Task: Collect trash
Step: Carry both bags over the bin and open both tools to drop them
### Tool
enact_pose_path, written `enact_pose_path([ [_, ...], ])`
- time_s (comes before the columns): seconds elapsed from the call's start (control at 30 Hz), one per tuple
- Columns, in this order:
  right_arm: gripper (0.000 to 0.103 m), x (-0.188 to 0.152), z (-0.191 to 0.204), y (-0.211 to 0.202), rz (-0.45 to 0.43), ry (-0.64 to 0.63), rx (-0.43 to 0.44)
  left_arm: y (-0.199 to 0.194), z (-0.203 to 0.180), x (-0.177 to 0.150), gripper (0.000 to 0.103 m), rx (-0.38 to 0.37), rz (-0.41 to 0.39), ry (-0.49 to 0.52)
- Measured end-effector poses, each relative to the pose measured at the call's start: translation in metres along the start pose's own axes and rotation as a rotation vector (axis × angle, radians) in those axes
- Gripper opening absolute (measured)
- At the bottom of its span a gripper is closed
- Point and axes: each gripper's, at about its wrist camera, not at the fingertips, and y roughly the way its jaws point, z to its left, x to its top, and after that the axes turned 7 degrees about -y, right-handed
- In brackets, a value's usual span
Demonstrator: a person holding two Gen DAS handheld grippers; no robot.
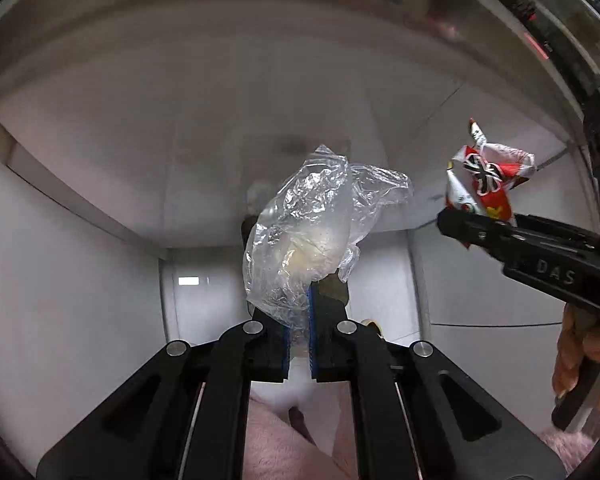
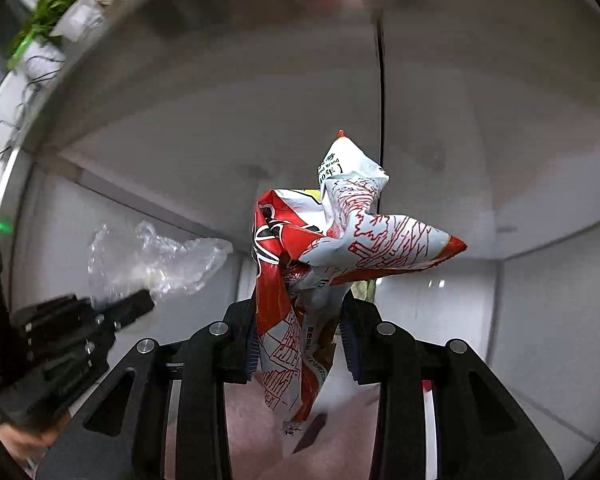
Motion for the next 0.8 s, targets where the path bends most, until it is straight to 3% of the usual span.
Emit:
enact_pose_path([
  [0.33, 0.036, 0.0, -0.012, 0.077, 0.116, 0.071, -0.004, 0.073, 0.003, 0.002, 0.005, 0.015, 0.081, 0.011],
  [0.63, 0.041, 0.002, -0.024, 0.101, 0.159, 0.124, 0.022, 0.096, 0.0, 0.009, 0.007, 0.009, 0.115, 0.026],
  [0.7, 0.051, 0.002, -0.021, 0.103, 0.16, 0.128, 0.026, 0.101, -0.004, 0.017, 0.012, 0.006, 0.116, 0.036],
  [0.8, 0.052, 0.003, -0.019, 0.102, 0.154, 0.124, 0.022, 0.1, -0.003, 0.017, 0.026, 0.003, 0.116, 0.039],
])
